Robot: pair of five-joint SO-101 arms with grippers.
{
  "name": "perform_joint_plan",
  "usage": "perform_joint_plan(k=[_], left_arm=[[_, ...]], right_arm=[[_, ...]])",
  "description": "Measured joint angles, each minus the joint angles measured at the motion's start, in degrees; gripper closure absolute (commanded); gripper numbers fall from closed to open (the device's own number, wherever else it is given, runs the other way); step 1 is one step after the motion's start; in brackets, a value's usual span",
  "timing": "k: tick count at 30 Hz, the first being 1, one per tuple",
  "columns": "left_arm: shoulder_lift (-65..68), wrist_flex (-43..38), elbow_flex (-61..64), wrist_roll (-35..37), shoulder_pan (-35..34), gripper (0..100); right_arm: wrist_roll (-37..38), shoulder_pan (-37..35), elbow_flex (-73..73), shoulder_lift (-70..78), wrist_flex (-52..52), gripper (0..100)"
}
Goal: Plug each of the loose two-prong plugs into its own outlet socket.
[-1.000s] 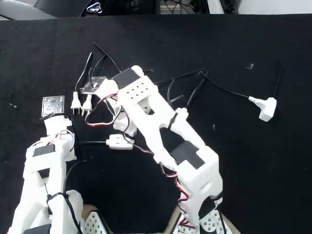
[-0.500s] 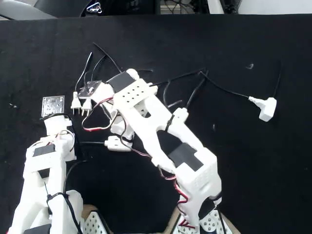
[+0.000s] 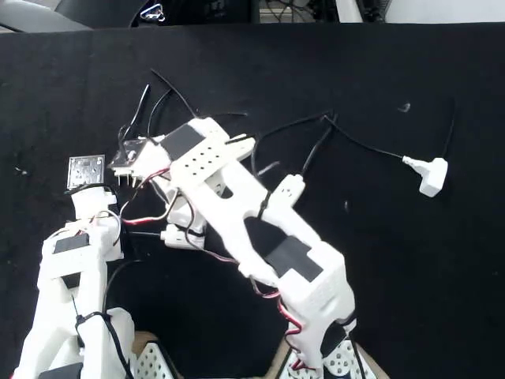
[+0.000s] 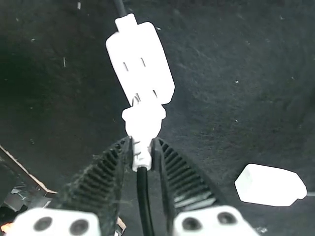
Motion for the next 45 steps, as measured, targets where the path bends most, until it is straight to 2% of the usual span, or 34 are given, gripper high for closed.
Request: perform_joint_plan(k=[13,34,45], left_arm=[[0.00,0.00,0.00,0.00,0.00,97],[0.00,0.00,0.00,0.00,-1.23,97],[0.00,0.00,0.00,0.00,-1.23,97]], right_arm=[[-1.49,-0.26,-5.45,4.22,0.09,98.8],[-3.96,-0.62,-4.84,4.13,-0.18,98.8],[-4.31,-1.05,12.92,-7.56,-11.43,98.8]])
